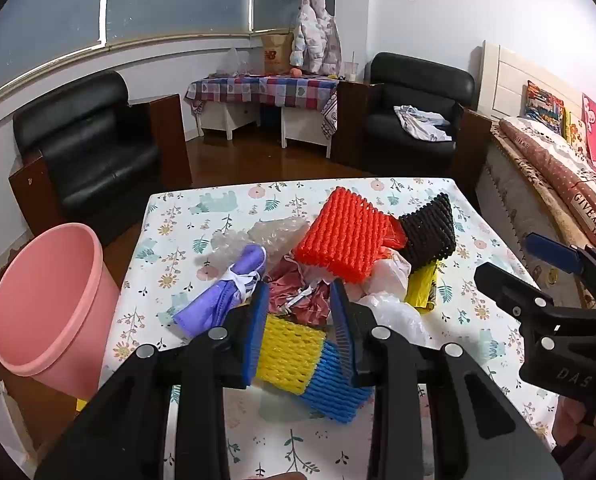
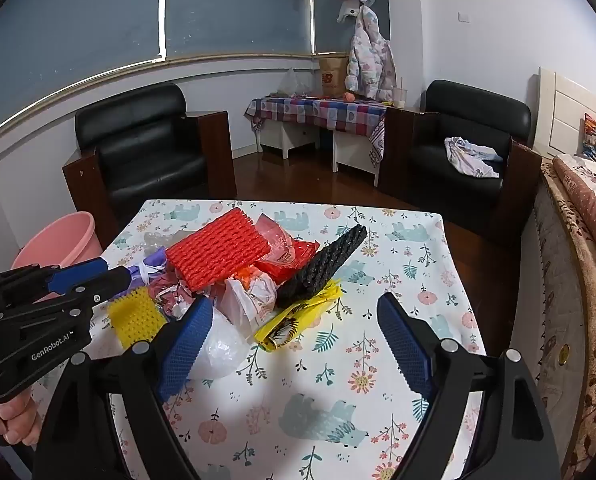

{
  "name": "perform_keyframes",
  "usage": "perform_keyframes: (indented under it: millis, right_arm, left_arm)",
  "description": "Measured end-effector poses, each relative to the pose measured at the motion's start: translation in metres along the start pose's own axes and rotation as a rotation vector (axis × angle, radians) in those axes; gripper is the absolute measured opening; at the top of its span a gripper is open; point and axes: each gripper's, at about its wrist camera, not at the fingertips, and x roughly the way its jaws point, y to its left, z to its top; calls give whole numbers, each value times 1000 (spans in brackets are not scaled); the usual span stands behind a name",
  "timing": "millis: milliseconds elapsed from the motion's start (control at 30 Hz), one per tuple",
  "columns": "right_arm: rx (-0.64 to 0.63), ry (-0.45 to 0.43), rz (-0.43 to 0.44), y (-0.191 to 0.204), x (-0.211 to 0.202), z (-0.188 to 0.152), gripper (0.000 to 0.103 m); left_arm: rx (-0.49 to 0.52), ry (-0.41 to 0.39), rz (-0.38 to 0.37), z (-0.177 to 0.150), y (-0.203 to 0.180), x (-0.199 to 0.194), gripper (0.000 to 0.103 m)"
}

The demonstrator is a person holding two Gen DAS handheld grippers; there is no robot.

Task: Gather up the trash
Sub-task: 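Grasp the red mesh foam sleeve with the left tool while the right tool grasps the black mesh sleeve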

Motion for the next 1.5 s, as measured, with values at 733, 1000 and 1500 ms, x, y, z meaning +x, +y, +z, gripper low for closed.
perform_keyframes:
  millis: [733,1000,1500]
  right_arm:
    - [32,59,0,-11,19,-1,72]
    - [61,75,11,-16,31,3,67]
    - [134,95,36,-30,52,10,63]
  left_arm:
    - [-18,20,-34,-5,6,8,32]
    - [-28,22,-62,-3,8,10,32]
    - [-19,38,-112,17,11,23,32]
